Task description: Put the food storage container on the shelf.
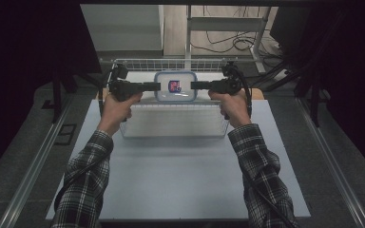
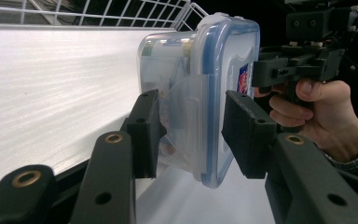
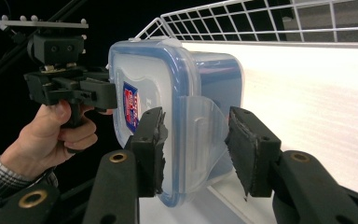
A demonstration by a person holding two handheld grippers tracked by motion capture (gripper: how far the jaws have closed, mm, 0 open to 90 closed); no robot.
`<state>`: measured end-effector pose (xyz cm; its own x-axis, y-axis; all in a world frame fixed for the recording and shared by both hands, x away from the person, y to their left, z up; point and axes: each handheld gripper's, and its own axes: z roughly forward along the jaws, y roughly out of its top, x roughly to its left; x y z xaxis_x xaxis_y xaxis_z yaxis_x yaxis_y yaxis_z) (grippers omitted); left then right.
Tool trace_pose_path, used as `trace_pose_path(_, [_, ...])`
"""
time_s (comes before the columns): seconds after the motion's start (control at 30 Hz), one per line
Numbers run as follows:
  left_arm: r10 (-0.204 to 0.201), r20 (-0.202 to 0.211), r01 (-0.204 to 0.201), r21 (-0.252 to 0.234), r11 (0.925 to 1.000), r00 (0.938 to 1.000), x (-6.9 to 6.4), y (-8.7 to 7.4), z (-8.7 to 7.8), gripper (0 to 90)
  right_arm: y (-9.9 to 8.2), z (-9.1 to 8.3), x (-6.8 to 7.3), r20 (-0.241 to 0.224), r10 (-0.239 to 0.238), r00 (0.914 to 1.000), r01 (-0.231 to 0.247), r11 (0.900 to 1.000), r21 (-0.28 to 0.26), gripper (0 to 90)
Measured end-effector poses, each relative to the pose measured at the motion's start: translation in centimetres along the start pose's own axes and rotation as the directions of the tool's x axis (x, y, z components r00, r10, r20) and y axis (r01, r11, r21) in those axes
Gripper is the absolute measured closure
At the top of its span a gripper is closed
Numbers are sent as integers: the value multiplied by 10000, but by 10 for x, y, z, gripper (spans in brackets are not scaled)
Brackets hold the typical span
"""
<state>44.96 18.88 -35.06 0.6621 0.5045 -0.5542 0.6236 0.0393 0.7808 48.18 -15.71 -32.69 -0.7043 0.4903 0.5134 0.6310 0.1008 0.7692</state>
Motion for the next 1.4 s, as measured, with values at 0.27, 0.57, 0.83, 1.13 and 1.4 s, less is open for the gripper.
trace_pose_path(0.27, [339, -847, -313, 316, 9990, 9958, -3, -2, 6, 557, 1, 5, 1, 613, 49, 9981, -51, 10000, 34, 519])
trace_pose_path(0.57, [401, -1093, -360, 392, 9986, 9932, -3, -2, 7, 573, 6, 8, 7, 1089, -313, 9936, 303, 9995, 103, 528])
trace_pose_path(0.83, [580, -1355, -527, 424, 9977, 9891, -7, 1, 7, 548, 7, 11, 11, 2088, -673, 9756, 708, 9974, -94, 513])
trace_pose_path(1.13, [758, -2393, -756, 100, 9971, 9680, -12, 9, 8, 478, 7, 15, 14, 2833, -1029, 9535, 1124, 9935, -173, 511])
trace_pose_path(1.4, [1275, -3304, -1301, 142, 9914, 9352, -16, 15, 12, 447, 7, 16, 15, 2965, -983, 9500, 1128, 9931, -321, 504])
